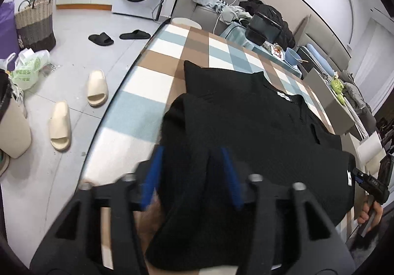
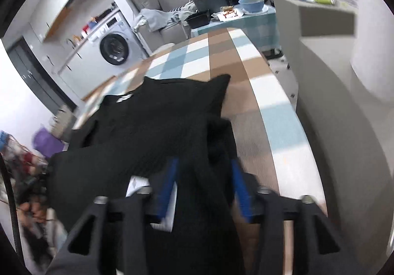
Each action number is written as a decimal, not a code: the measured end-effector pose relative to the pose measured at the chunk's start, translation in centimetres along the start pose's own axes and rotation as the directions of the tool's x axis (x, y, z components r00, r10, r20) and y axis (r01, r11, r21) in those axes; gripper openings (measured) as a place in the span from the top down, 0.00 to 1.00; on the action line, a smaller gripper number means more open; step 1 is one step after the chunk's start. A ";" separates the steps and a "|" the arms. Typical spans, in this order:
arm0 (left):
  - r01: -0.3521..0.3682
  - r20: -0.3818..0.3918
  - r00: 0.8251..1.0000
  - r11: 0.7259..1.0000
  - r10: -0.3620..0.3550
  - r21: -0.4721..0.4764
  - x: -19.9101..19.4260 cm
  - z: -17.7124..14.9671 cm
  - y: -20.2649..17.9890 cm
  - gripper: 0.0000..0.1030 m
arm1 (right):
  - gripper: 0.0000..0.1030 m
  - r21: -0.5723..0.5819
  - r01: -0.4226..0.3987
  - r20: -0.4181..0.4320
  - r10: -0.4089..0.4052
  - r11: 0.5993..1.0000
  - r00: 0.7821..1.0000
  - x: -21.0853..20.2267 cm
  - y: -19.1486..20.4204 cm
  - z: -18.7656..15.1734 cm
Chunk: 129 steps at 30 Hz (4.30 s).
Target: Fold small clothes
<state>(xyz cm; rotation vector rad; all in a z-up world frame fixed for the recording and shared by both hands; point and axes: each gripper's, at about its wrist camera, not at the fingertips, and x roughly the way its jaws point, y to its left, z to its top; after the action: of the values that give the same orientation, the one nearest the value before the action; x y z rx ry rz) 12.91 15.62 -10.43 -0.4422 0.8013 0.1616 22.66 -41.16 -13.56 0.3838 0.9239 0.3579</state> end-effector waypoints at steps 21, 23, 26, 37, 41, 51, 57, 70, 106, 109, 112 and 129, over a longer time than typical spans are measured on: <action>-0.049 0.013 0.999 0.996 0.048 0.081 -4.2 -4.4 0.2 0.35 | 0.48 0.064 -0.282 -0.056 0.286 0.957 0.957 -1.9 -1.8 -5.3; -0.044 0.010 0.999 0.997 0.044 0.069 -3.9 -4.1 0.3 0.35 | 0.48 0.058 -0.351 -0.017 0.353 0.934 0.936 -2.9 -1.6 -5.8; -0.035 0.000 0.999 0.996 0.035 0.079 -3.3 -3.9 -0.1 0.35 | 0.48 0.066 -0.344 0.018 0.343 0.937 0.939 -3.7 -1.7 -6.0; -0.033 -0.014 0.999 0.997 0.034 0.067 -2.8 -4.1 -0.5 0.35 | 0.48 0.016 -0.385 0.037 0.384 0.923 0.922 -4.8 0.5 -6.6; -0.027 -0.016 0.999 0.997 0.028 0.077 -3.3 -4.3 -0.5 0.35 | 0.48 0.004 -0.276 -0.013 0.276 0.961 0.961 -3.3 0.9 -6.8; -0.020 -0.072 0.997 0.997 0.025 0.076 -3.1 -5.9 0.1 0.35 | 0.48 0.032 -0.289 0.016 0.289 0.957 0.957 -2.9 0.0 -7.1; 0.045 -0.087 0.995 0.998 -0.042 0.042 -3.5 -6.5 0.4 0.52 | 0.48 0.031 -0.275 -0.002 0.275 0.961 0.961 -2.5 0.2 -6.9; 0.054 -0.053 0.997 0.995 -0.050 0.079 -5.1 -6.6 -0.2 0.78 | 0.48 0.036 -0.268 -0.009 0.269 0.963 0.963 -2.3 0.1 -7.0; 0.198 0.166 0.967 0.980 -0.192 -0.025 -5.7 6.4 -0.9 0.96 | 0.94 0.085 -0.207 0.248 0.180 0.975 0.952 -3.6 3.6 8.4; 0.186 0.159 0.971 0.982 -0.179 -0.031 -4.1 8.0 -1.1 0.96 | 0.94 0.139 -0.195 0.256 0.155 0.971 0.954 -2.1 3.4 9.9; 0.137 0.150 0.979 0.991 -0.135 -0.002 -2.1 8.8 -1.7 0.96 | 0.94 0.132 -0.109 0.265 0.070 0.985 0.962 -0.2 3.7 10.9; 0.010 -0.057 0.998 0.995 -0.004 0.101 3.5 0.5 -1.5 0.50 | 0.59 0.107 -0.009 0.018 0.007 0.994 1.000 2.1 -0.7 2.1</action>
<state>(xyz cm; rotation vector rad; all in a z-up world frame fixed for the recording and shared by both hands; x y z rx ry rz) 16.06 14.41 -12.16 -0.3548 0.8594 0.1016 25.68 -41.12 -14.21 0.4883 0.9265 0.3126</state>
